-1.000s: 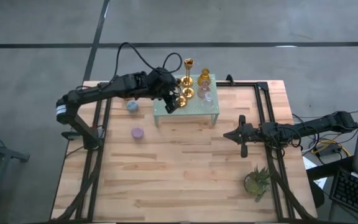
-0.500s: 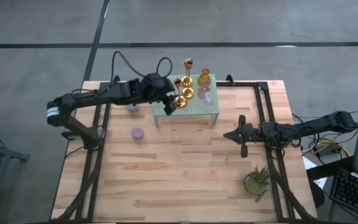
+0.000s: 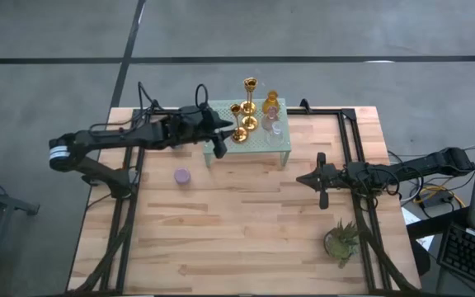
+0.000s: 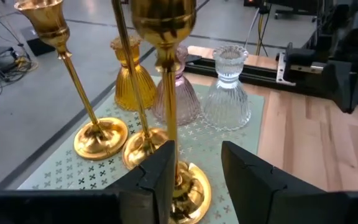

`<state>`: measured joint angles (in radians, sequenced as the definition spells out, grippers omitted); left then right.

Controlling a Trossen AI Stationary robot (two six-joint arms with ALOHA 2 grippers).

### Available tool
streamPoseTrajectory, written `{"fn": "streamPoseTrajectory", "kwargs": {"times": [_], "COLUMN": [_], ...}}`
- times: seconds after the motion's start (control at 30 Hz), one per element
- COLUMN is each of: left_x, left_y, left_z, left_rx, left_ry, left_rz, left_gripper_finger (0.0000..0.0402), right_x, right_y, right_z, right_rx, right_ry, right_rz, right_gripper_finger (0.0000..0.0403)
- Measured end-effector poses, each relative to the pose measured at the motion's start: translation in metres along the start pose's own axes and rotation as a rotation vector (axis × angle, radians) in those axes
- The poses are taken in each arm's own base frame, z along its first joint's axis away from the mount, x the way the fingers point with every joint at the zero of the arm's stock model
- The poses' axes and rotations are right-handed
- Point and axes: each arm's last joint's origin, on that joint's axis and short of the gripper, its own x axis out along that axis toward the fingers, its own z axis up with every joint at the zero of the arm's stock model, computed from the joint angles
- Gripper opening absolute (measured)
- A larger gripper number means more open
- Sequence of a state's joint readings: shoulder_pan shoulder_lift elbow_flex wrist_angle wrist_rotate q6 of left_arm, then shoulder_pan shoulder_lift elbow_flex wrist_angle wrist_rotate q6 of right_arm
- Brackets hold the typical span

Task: Pick & Place candle stick holders
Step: Put the gold candle holder on the shelf

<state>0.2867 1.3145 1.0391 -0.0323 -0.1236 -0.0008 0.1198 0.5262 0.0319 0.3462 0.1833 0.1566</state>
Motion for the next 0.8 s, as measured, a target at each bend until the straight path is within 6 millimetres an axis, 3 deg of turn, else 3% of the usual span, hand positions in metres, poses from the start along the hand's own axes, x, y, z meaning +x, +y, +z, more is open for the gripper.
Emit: {"fn": "streamPoseTrajectory", "kwargs": {"times": [0.27, 0.8], "left_x": [0.011, 0.012], "left_y": [-0.001, 0.002], "left_z": [-0.001, 0.000], "left_rx": [-0.005, -0.001], "left_ry": [-0.038, -0.050], "left_rz": [0.001, 0.081], "left_gripper_finger": [0.0135, 0.0135], "right_x": [0.000, 0.000], "right_y": [0.000, 0.000], "right_z": [0.000, 0.000], "right_rx": [0.000, 0.000], "right_ry": [0.000, 0.000], "right_rz": [0.000, 0.000], "right_gripper_finger": [0.0009, 0.0009]}}
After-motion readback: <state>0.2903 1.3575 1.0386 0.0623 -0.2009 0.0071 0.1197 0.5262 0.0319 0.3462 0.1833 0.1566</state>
